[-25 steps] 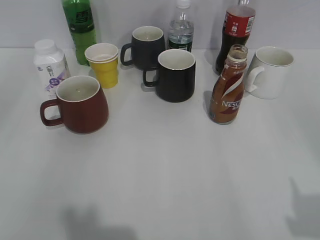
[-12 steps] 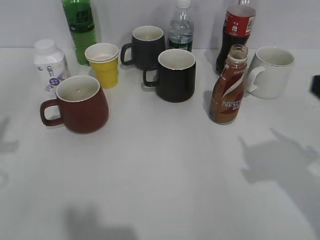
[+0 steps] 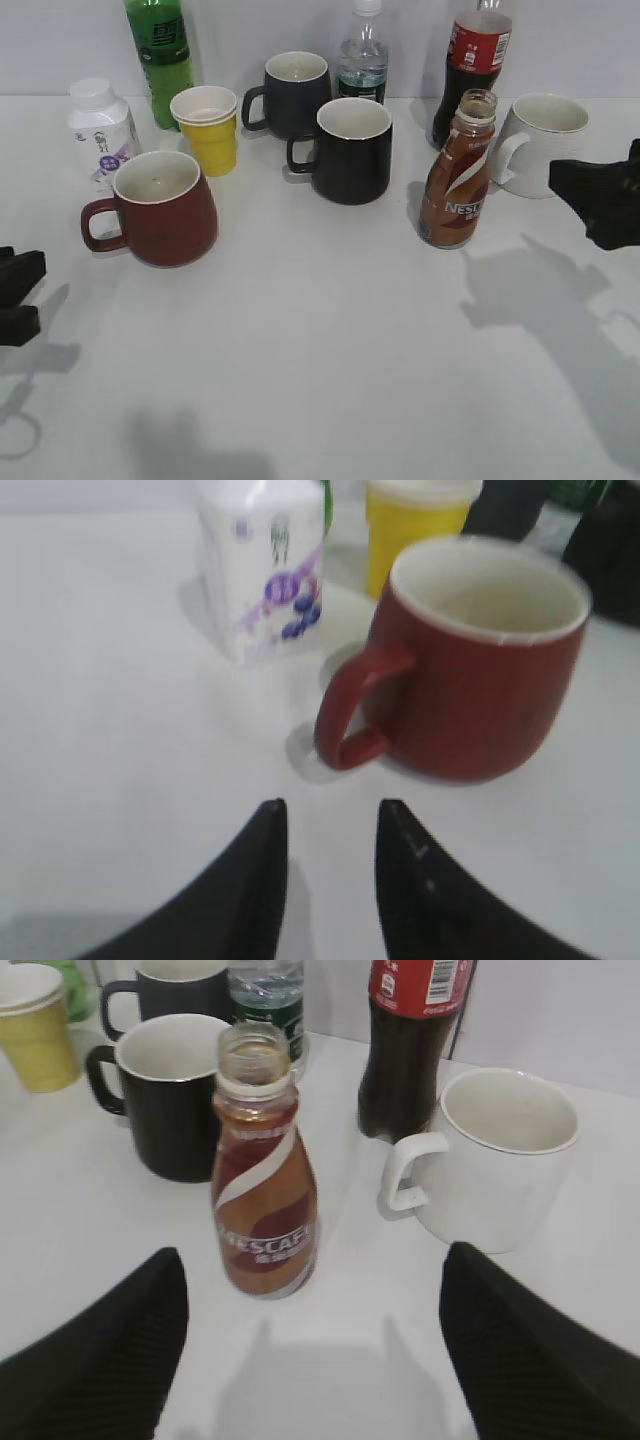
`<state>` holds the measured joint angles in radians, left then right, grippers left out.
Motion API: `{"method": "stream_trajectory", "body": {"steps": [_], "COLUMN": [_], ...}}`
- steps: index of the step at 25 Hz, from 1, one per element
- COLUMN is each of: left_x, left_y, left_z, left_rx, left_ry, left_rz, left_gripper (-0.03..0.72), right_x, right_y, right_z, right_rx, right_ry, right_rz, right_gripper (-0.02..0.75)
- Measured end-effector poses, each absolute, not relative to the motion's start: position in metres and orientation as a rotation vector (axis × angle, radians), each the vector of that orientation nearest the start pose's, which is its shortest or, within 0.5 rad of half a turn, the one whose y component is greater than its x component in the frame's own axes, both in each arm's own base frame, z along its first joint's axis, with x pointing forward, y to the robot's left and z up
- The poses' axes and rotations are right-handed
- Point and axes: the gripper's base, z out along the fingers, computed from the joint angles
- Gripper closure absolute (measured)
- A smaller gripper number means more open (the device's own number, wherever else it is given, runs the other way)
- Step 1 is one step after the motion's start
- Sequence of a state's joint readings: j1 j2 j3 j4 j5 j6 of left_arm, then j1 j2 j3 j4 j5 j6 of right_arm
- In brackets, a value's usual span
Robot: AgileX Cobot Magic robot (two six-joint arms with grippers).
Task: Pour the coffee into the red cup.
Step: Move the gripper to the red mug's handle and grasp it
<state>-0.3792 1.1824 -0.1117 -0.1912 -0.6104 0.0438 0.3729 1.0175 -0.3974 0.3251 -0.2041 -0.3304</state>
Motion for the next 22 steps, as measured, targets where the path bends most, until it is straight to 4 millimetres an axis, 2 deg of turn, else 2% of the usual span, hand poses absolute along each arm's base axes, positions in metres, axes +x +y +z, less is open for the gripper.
{"method": "stream_trajectory", "body": {"steps": [7, 13, 22], "left_x": [0.189, 0.203, 0.215], "left_y": [-0.064, -0.070, -0.075], "left_z": [0.143, 0.117, 0.119], "left_rx": [0.255, 0.273, 0.264], "left_ry": [1.848, 1.867, 1.828], "left_rz": [-0.176, -0.163, -0.172], "left_gripper": [0.431, 0.431, 0.431], "right_x": [0.191, 0.191, 0.191], "right_y": [0.067, 0.067, 0.067], "right_z": [0.242, 0.243, 0.243], "right_rx": [-0.302, -0.300, -0.299], "right_ry": [1.879, 1.875, 1.871], "right_rz": [0.177, 0.177, 0.176], "right_gripper": [0.180, 0.183, 0.183]}}
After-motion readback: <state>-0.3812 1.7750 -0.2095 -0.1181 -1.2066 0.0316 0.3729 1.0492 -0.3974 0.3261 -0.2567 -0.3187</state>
